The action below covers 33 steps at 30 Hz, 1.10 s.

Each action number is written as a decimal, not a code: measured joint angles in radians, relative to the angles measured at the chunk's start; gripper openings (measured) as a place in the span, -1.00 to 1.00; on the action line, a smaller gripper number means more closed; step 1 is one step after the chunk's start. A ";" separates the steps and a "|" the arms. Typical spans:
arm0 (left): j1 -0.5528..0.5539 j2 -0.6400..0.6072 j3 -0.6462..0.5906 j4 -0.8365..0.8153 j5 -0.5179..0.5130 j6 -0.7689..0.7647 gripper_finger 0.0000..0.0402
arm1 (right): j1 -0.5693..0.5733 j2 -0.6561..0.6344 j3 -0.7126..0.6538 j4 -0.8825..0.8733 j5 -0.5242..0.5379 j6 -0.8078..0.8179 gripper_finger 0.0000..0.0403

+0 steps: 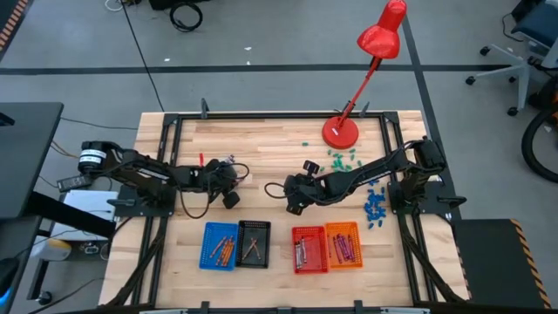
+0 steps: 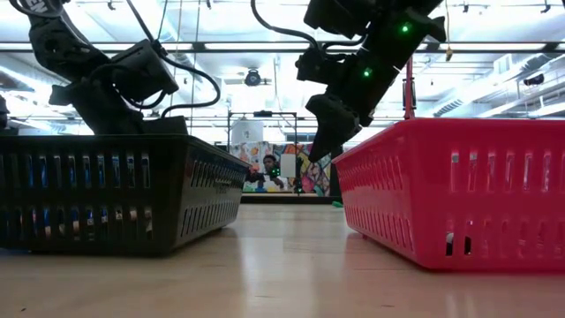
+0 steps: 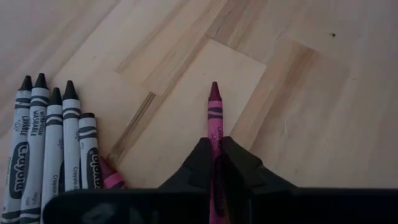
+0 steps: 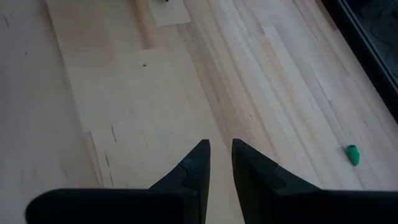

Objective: Sort crayons
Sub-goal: Put the violet crayon into the orange basket

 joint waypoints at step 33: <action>-0.032 -0.119 -0.006 0.691 0.024 0.255 -0.85 | -0.038 0.000 -0.150 0.639 -0.141 -0.185 -0.61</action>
